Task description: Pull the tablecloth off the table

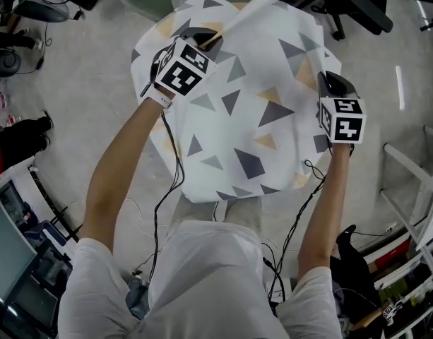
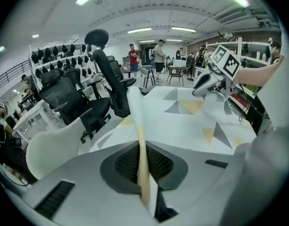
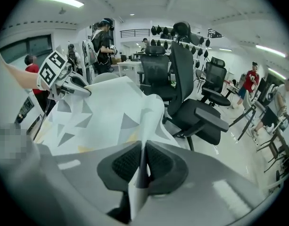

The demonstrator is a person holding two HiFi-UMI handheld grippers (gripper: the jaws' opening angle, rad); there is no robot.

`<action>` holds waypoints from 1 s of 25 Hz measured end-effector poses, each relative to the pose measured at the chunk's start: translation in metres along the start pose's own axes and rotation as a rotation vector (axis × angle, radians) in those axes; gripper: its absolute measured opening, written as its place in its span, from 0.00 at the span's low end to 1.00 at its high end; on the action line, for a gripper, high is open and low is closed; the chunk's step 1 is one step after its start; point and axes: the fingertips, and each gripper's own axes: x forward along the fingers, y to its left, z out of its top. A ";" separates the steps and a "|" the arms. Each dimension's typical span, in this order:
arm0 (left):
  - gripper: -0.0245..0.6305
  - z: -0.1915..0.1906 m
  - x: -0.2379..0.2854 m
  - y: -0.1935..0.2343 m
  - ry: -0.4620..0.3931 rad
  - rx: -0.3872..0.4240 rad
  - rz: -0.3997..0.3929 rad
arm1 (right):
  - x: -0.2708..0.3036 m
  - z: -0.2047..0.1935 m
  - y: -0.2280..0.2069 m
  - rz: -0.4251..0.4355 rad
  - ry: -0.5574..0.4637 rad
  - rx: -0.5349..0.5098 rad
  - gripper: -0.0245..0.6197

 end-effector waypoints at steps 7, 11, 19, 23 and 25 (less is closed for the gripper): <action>0.06 0.012 -0.075 -0.031 -0.058 -0.112 0.004 | -0.059 0.018 0.029 0.035 -0.100 0.055 0.09; 0.06 0.017 -0.137 -0.066 -0.117 -0.149 0.036 | -0.118 0.021 0.057 0.040 -0.189 0.073 0.09; 0.06 0.017 -0.249 -0.126 -0.241 -0.202 0.120 | -0.224 0.027 0.106 0.043 -0.353 0.109 0.09; 0.06 0.013 -0.305 -0.142 -0.288 -0.225 0.192 | -0.270 0.036 0.130 0.043 -0.423 0.097 0.09; 0.06 0.011 -0.331 -0.150 -0.303 -0.260 0.209 | -0.296 0.041 0.142 0.045 -0.441 0.093 0.09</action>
